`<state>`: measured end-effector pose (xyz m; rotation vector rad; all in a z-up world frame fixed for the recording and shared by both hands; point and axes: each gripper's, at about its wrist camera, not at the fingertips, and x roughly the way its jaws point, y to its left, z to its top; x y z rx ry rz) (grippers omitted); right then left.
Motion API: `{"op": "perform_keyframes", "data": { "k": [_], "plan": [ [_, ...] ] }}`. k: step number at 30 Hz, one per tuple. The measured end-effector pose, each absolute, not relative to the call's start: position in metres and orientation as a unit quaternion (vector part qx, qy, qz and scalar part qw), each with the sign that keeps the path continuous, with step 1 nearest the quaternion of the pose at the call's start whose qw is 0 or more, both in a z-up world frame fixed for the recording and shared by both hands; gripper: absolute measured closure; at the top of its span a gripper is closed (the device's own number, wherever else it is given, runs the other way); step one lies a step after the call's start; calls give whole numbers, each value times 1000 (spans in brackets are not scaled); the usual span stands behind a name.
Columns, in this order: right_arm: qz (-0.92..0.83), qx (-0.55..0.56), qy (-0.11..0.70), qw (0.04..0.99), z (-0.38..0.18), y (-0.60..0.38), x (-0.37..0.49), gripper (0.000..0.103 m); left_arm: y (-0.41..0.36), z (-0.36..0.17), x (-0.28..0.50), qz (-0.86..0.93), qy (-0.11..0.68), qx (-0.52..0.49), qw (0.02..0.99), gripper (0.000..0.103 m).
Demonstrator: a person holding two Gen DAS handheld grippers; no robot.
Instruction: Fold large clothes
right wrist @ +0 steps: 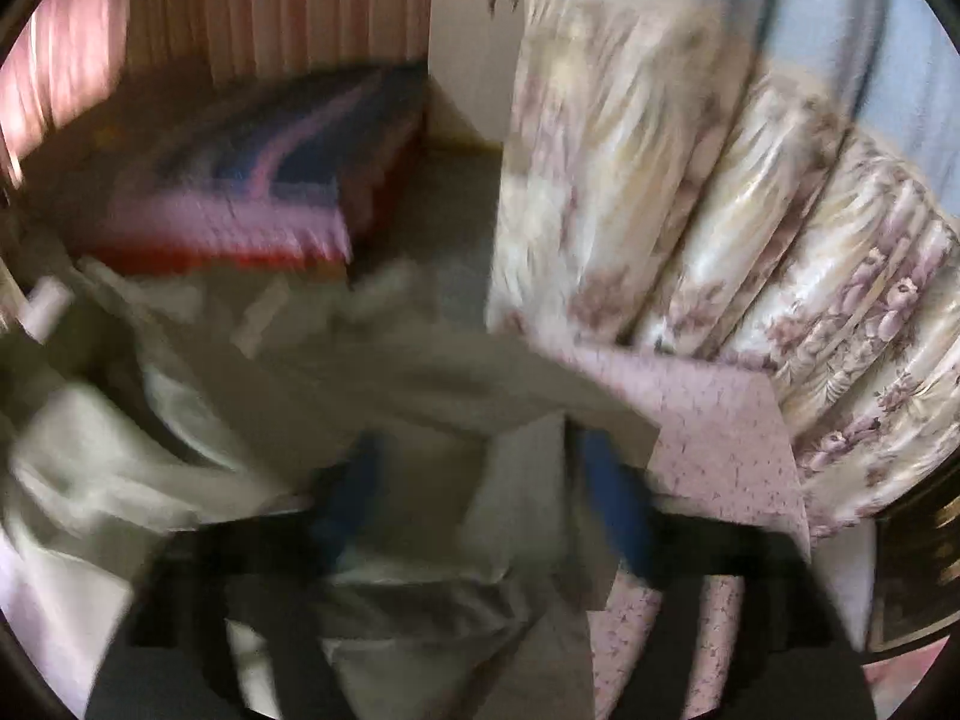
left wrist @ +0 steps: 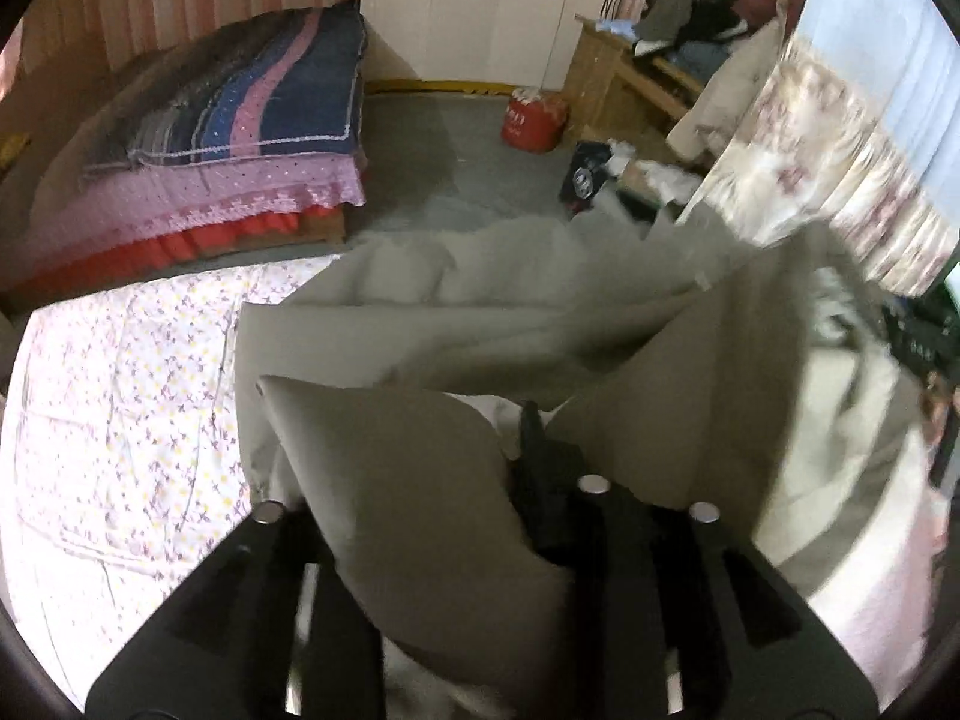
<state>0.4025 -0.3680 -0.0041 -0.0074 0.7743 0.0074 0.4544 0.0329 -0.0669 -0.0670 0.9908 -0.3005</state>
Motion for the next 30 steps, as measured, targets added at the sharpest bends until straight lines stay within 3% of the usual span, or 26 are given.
{"op": "perform_keyframes", "data": {
  "k": [2, 4, 7, 14, 18, 21, 23, 25, 26, 27, 30],
  "plan": [
    [29, 29, 346, 937, 22, -373, 389, 18, 41, -51, 448, -154, 463, -60, 871, 53],
    [42, 57, 320, 945, 42, -377, 374, 15, 45, -32, 441, -169, 446, -94, 874, 26],
    [36, 58, 304, 950, 50, -378, 362, 13, 42, -10, 425, -190, 412, -126, 882, 3],
    [-5, 29, 346, 938, 10, -392, 360, 13, 46, 27, 410, -177, 354, -105, 912, 3],
    [-18, 34, 398, 916, -33, -406, 379, 13, 73, 13, 412, -138, 365, -98, 916, 3],
    [-19, 43, 441, 896, -61, -411, 396, 14, 85, -23, 417, -121, 415, -92, 897, 3],
    [8, 59, 461, 886, -71, -405, 400, 25, 86, -54, 421, -123, 453, -89, 878, 3],
    [23, 45, 471, 881, -75, -396, 401, 84, 84, -70, 421, -123, 465, -86, 872, 8],
    [14, 17, 466, 885, -74, -389, 401, 97, 84, -79, 422, -128, 472, -90, 868, 15],
    [3, -7, 447, 894, -68, -385, 398, 100, 85, -84, 423, -137, 478, -96, 862, 39],
    [-12, -29, 323, 946, -16, -382, 368, 102, 92, -85, 426, -122, 473, -101, 866, 69]
  ]
}}
